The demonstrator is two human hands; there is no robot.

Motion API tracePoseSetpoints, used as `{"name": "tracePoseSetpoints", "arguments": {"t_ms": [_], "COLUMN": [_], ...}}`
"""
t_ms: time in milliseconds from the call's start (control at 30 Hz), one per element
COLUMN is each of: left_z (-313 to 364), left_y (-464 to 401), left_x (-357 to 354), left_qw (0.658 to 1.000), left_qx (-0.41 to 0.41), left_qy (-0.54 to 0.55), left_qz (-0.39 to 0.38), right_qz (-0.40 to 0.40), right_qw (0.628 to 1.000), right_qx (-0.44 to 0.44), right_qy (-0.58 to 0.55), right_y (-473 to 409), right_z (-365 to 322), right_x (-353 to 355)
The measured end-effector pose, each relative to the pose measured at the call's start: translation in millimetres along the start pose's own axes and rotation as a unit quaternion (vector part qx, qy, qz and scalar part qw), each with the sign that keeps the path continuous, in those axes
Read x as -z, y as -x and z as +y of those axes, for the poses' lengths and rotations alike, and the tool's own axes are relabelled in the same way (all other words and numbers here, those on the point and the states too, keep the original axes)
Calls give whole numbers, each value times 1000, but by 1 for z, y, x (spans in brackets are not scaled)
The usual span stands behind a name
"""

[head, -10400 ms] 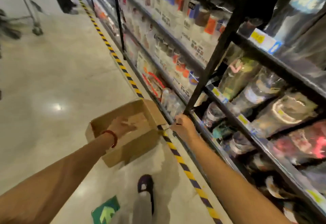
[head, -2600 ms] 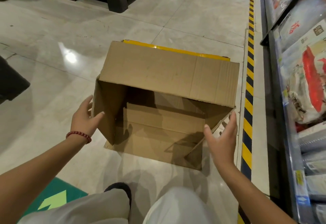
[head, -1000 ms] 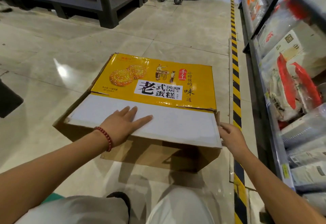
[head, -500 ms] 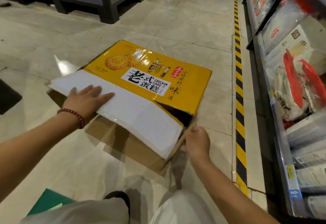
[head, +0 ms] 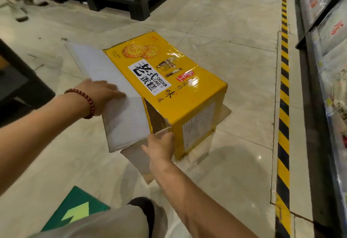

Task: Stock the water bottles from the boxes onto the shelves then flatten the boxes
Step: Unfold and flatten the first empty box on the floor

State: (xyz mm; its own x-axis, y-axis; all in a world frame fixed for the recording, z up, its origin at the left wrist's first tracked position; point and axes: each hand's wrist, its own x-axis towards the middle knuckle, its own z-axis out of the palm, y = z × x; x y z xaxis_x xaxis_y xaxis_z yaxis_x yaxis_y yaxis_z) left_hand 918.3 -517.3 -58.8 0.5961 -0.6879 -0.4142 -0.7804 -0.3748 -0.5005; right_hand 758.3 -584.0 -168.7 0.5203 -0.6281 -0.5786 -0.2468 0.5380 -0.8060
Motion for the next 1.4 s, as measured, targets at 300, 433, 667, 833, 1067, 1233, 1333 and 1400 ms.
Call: {"name": "tracePoseSetpoints", "arguments": {"t_ms": [300, 433, 667, 833, 1067, 1233, 1333, 1400], "left_z": [85, 138, 148, 130, 122, 92, 73, 58], "left_y": [-11, -32, -36, -36, -31, -20, -16, -14], "left_x": [33, 29, 14, 10, 6, -6, -18, -26], "left_qw": [943, 938, 960, 959, 974, 986, 989, 990], "left_qx": [-138, -98, -59, -55, -62, -47, -27, -10], "left_qy": [293, 322, 268, 275, 217, 160, 140, 140], "left_qz": [73, 89, 51, 40, 35, 25, 29, 31], "right_qz": [62, 170, 90, 44, 38, 82, 122, 138], "right_qw": [959, 926, 846, 829, 884, 871, 852, 843], "right_qx": [150, 213, 242, 216, 253, 270, 286, 283], "right_qy": [231, 262, 467, 514, 392, 402, 421, 435], "right_y": [-19, -54, -103, -121, -117, -90, -68, -57], "right_z": [-33, -66, -101, -121, -113, -89, -78, -68], "right_x": [78, 105, 135, 142, 145, 118, 93, 79]}}
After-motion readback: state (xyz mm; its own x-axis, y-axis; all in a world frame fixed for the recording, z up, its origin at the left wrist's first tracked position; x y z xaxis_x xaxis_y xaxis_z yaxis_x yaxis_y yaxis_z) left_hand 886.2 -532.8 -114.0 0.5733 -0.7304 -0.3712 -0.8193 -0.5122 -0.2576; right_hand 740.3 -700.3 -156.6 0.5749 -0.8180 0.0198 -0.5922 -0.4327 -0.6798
